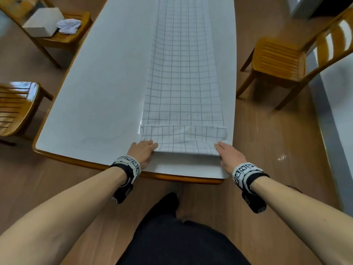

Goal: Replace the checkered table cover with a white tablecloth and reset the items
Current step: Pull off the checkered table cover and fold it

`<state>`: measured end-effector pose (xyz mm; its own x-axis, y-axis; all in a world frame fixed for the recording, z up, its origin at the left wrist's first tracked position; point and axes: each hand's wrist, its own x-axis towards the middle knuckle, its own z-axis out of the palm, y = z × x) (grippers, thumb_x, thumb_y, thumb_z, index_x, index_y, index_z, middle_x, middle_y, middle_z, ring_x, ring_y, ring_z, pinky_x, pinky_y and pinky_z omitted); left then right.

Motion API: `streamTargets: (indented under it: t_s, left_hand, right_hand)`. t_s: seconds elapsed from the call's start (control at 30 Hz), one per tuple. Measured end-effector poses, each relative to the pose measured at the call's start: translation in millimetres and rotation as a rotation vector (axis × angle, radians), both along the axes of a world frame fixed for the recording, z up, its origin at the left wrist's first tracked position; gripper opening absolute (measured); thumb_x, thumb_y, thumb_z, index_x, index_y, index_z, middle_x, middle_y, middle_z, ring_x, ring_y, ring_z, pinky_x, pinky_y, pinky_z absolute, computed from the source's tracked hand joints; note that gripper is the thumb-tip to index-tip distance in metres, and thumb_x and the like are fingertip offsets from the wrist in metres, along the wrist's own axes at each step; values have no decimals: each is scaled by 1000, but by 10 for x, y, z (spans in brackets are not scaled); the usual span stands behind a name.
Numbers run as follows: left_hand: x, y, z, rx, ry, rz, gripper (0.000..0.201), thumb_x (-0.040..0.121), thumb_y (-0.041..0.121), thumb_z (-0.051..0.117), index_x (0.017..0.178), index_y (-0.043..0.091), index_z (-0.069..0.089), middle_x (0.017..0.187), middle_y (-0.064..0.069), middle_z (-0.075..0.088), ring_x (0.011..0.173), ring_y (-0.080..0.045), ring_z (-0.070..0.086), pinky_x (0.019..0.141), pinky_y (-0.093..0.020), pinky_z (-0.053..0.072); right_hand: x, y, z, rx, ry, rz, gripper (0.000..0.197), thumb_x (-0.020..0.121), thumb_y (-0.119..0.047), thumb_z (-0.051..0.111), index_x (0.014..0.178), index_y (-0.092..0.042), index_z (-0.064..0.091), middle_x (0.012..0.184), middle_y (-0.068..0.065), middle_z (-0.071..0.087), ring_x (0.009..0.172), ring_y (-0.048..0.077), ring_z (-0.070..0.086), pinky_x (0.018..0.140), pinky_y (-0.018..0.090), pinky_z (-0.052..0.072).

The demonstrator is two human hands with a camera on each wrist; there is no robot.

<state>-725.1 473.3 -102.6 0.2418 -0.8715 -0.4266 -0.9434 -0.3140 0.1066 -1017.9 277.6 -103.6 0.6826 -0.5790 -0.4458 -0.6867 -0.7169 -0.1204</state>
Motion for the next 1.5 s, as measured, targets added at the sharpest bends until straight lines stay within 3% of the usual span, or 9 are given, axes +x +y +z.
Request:
streamTargets:
  t_s: [0.1, 0.2, 0.33, 0.43, 0.73, 0.83, 0.97, 1.17, 1.5]
  left_hand:
    - [-28, 76, 139, -2, 55, 13, 32, 101, 15, 37, 128, 22, 54, 122, -3, 59, 115, -28, 55, 90, -43, 48]
    - [-16, 123, 331, -21, 65, 46, 34, 106, 32, 32, 128, 26, 57, 127, -1, 60, 117, -25, 55, 93, -40, 48]
    - [124, 110, 619, -12, 83, 78, 34, 102, 49, 37, 88, 25, 57, 88, 3, 63, 85, -19, 60, 67, -29, 40]
    - [238, 57, 793, -40, 99, 138, 41, 96, 55, 47, 76, 21, 57, 72, 3, 60, 67, -16, 57, 55, -27, 35]
    - [444, -26, 854, -295, 184, 321, 49, 84, 61, 62, 71, 14, 59, 64, -2, 60, 60, -19, 55, 54, -30, 39]
    - [497, -106, 773, -391, 182, 337, 29, 89, 45, 63, 97, 16, 64, 88, -2, 69, 82, -24, 63, 66, -32, 47]
    - [617, -242, 601, -371, 191, 328, 52, 90, 27, 62, 139, 14, 47, 135, -5, 52, 123, -26, 49, 96, -39, 46]
    - [736, -467, 420, -349, 219, 306, 63, 87, 15, 62, 145, 9, 37, 149, -8, 37, 133, -29, 37, 105, -38, 39]
    - [1031, -618, 19, -64, 136, 193, 61, 96, 23, 48, 150, 7, 26, 163, -8, 11, 147, -26, 20, 107, -40, 41]
  right_hand:
    - [-59, -13, 157, -6, -21, 17, 39, 96, -13, 48, 134, -20, 53, 133, 0, 54, 123, 23, 51, 92, 37, 51]
    - [-71, -28, 353, 8, -87, -72, 27, 93, -19, 53, 116, -27, 64, 116, -6, 63, 108, 21, 61, 85, 35, 52]
    - [-25, -92, 621, 74, -178, -208, 17, 87, -23, 57, 77, -36, 58, 81, -12, 65, 79, 16, 62, 62, 27, 43]
    - [-23, -133, 744, 142, -304, -315, 11, 83, -24, 65, 74, -28, 66, 74, -9, 65, 74, 14, 61, 58, 26, 42]
    - [30, -215, 648, 232, -527, -573, 25, 80, -29, 78, 100, -30, 63, 91, -6, 67, 86, 15, 63, 82, 40, 55]
    - [159, -277, 582, 207, -526, -635, 47, 86, -31, 73, 128, -31, 51, 106, -5, 65, 96, 17, 62, 89, 42, 55]
    - [346, -445, 440, 266, -499, -670, 73, 86, -28, 66, 149, -29, 29, 139, 1, 56, 117, 24, 59, 101, 47, 49]
    - [576, -544, 258, 312, -370, -669, 82, 94, -21, 60, 158, -23, 10, 161, 4, 30, 143, 27, 38, 115, 41, 36]
    - [769, -699, -65, 216, -198, -503, 77, 96, -23, 56, 159, -17, 12, 166, 0, 10, 151, 21, 17, 121, 35, 21]
